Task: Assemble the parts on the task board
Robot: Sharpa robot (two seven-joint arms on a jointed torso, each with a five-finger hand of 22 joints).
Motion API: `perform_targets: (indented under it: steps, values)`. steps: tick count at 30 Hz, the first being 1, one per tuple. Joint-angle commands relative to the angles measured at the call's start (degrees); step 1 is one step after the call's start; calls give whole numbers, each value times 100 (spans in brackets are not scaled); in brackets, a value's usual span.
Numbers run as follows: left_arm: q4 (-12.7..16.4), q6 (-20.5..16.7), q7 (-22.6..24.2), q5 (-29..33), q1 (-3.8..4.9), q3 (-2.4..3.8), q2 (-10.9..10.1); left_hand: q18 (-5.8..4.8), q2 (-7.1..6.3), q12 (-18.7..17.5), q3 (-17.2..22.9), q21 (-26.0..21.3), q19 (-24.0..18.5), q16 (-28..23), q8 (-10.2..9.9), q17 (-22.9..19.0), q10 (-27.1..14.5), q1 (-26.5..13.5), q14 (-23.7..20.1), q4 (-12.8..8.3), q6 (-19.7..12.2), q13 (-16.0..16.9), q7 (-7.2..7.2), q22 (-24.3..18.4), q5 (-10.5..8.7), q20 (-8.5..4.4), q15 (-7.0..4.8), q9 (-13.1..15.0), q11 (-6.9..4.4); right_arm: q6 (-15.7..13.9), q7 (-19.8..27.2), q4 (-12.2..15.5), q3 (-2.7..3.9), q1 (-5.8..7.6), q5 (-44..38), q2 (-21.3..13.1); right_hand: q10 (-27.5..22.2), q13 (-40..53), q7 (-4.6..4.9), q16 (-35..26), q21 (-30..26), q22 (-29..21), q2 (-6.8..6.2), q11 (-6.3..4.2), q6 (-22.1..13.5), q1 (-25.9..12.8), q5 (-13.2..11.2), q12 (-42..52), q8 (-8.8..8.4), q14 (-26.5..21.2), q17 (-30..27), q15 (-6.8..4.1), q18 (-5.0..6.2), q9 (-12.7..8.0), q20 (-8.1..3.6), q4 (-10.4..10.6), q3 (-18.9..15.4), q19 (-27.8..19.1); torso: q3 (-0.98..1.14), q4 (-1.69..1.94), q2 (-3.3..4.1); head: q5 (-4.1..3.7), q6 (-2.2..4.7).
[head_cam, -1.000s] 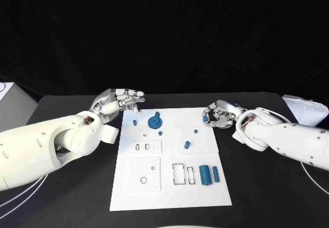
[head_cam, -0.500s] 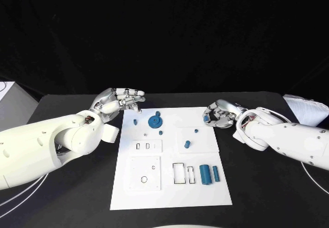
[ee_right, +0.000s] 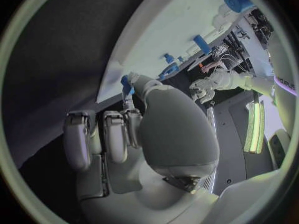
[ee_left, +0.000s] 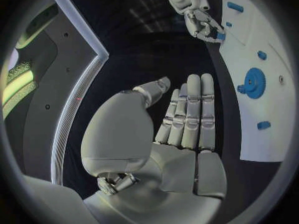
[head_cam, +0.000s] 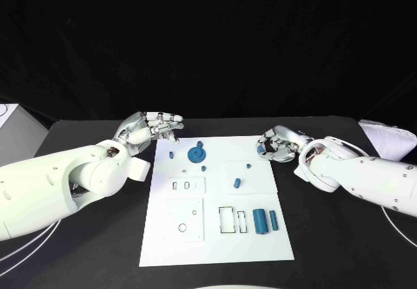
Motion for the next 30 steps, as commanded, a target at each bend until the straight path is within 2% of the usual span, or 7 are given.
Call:
perform_targets:
  steps: [1, 5, 9, 15, 22, 25, 30]
  values:
    - [0, 93, 30, -14, 4, 4, 9, 64, 65, -14, 10, 38, -48, -4, -23, -10, -17, -14, -40, -21, -48, 6, -2, 17, 20, 6, 6, 7, 11, -267, -194, 189, 2, 39, 82, -57, -43, 803, -182, 22, 62, 1293, -22, -45, 146, -29, -6, -28, 455, 571, 1330, -42, -9, 231, -44, -85, 58, 471, -10, 5, -11, 1, -6]
    - [0, 87, 20, -14, 4, 4, 15, 64, 65, -14, 10, 38, -48, -4, -23, -10, -17, -14, -40, -21, -48, 6, -2, 17, 20, 6, 6, 7, 11, -393, -568, 546, 4, 172, 190, -130, -75, 771, -161, 20, 60, 1293, -55, -29, 95, -81, -75, -70, 496, 570, 1328, -28, -9, 245, -40, -107, 70, 470, -24, -6, -20, -5, 8]
    - [-7, 80, 11, -13, 4, 3, 28, 64, 65, -14, 10, 38, -48, -4, -23, -10, -17, -14, -40, -21, -48, 6, -2, 17, 20, 6, 6, 7, 11, -489, -975, 959, 4, 283, 215, -128, -84, 759, -153, 21, 66, 1300, -71, -21, 42, -180, -230, -89, 546, 571, 1331, -18, -11, 256, -31, -89, 79, 474, -39, -26, -40, 29, -16]
    - [-49, 58, -31, -20, 4, 2, 70, 64, 65, -14, 10, 38, -48, -4, -23, -10, -17, -14, -40, -21, -48, 6, -2, 17, 20, 6, 6, 7, 11, -559, -1595, 1461, -8, 328, 1, 181, -87, 754, -155, 17, 113, 1337, -73, -22, 24, -185, -257, -96, 567, 569, 1325, -18, -24, 260, -30, -103, 98, 496, -65, -23, -92, 88, -43]
    - [-90, 16, -119, -84, 4, 0, 94, 77, 87, 92, -2, 146, -56, 66, -6, -8, 163, -56, 46, -33, -29, 58, -23, 82, 21, 1, -22, 20, -31, -654, -2273, 1813, -77, 254, -423, 666, -81, 758, -148, 12, 165, 1378, -99, -17, 14, -213, -233, -95, 601, 567, 1315, -17, -37, 265, -29, -118, 112, 521, -110, 18, -134, 122, -109]
    - [-103, 6, -131, -94, 4, -1, 103, 78, 89, 102, -4, 157, -57, 74, -4, -6, 175, -59, 53, -36, -26, 63, -26, 88, 21, -1, -26, 22, -35, -682, -2499, 1837, -97, 166, -649, 886, -74, 764, -149, 5, 177, 1388, -107, -17, 11, -248, -239, -89, 613, 564, 1303, -16, -40, 266, -29, -105, 108, 527, -129, 25, -158, 137, -143]
    - [-110, 8, -143, -101, 4, -2, 126, 78, 88, 103, -4, 160, -56, 77, -5, -6, 176, -60, 55, -37, -27, 64, -27, 89, 21, -2, -27, 22, -35, -632, -2774, 1797, -133, 0, -975, 1216, -60, 774, -153, -2, 195, 1402, -122, -20, 3, -307, -238, -77, 632, 561, 1290, -18, -45, 267, -29, -82, 102, 536, -148, 44, -168, 161, -204]
